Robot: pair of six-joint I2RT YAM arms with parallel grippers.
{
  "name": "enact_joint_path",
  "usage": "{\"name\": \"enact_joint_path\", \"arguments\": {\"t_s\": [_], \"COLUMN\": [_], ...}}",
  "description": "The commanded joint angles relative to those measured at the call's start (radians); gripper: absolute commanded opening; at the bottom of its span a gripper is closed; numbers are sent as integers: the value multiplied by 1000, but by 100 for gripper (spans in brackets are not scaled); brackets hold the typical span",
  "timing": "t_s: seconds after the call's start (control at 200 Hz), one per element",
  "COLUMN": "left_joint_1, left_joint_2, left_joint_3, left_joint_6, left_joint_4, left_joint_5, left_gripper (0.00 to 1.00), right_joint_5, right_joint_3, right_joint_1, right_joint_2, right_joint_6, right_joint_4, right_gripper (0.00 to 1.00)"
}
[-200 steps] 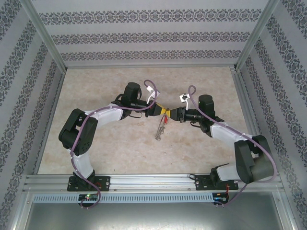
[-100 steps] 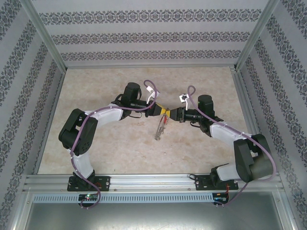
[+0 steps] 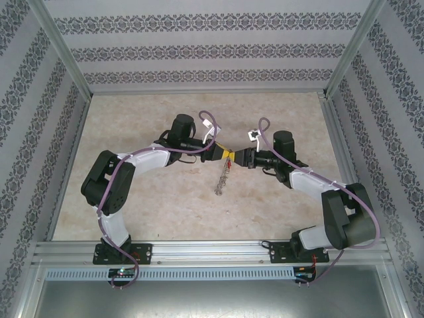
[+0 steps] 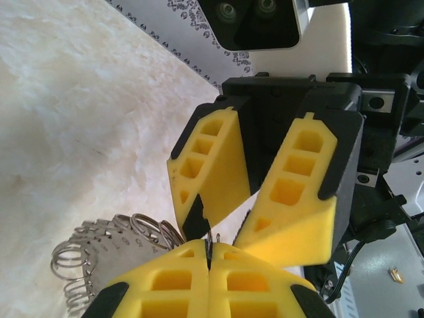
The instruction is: Put the keys on the keyring
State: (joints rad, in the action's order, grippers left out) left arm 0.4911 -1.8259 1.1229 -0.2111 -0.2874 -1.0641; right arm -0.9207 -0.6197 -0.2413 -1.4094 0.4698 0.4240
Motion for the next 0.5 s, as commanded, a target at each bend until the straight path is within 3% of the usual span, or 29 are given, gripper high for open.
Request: {"name": "enact_joint_path", "arguments": {"t_s": [0.0, 0.495], "left_joint_1": [6, 7], "left_joint_2": [25, 19], "left_joint_3": [-9, -6], "left_joint_6": [-5, -7], "left_joint_4": [-63, -61], "left_joint_5": [-23, -25], "left_gripper": [0, 0], "right_joint_5": [-18, -38], "right_joint_3": [12, -13], "right_joint_1": [19, -23], "right_joint_2": [21, -4], "right_joint_6": [9, 16], "right_joint_4": [36, 47], "right_gripper": [32, 30]}}
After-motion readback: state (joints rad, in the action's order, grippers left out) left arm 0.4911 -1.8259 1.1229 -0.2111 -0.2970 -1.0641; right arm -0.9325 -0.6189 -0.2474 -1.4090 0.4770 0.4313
